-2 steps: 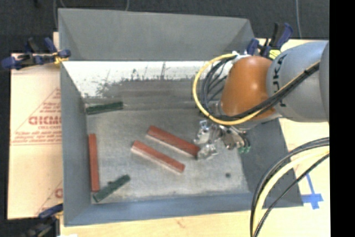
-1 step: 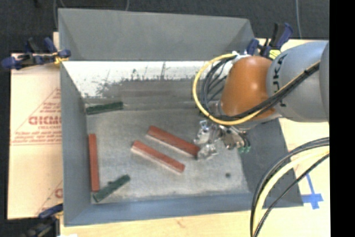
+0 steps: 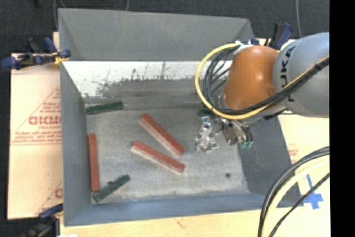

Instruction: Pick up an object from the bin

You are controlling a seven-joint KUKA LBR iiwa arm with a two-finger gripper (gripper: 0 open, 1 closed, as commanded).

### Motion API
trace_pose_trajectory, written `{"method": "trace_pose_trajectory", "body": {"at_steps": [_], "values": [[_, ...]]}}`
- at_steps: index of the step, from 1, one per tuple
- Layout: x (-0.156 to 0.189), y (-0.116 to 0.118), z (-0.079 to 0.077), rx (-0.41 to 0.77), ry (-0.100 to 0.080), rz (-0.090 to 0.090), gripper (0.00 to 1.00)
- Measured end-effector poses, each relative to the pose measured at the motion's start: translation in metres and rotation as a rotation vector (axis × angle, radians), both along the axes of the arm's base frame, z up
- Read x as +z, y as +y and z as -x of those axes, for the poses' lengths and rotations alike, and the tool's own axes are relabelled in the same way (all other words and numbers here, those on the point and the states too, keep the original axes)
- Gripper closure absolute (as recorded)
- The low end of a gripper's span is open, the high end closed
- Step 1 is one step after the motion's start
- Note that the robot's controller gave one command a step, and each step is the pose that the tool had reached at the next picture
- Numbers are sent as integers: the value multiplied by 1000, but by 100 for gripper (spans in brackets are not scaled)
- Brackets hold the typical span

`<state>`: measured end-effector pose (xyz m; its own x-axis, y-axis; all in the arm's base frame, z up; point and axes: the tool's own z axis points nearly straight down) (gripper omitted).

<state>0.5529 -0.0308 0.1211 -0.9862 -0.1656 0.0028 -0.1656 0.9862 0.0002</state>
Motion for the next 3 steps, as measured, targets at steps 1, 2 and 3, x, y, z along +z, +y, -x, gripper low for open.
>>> {"method": "trace_pose_trajectory", "body": {"at_steps": [1,2,3], "values": [[-33,26,2,81,-7,0,0],[-40,29,3,89,-7,0,0],[-40,29,3,88,-7,0,0]]}}
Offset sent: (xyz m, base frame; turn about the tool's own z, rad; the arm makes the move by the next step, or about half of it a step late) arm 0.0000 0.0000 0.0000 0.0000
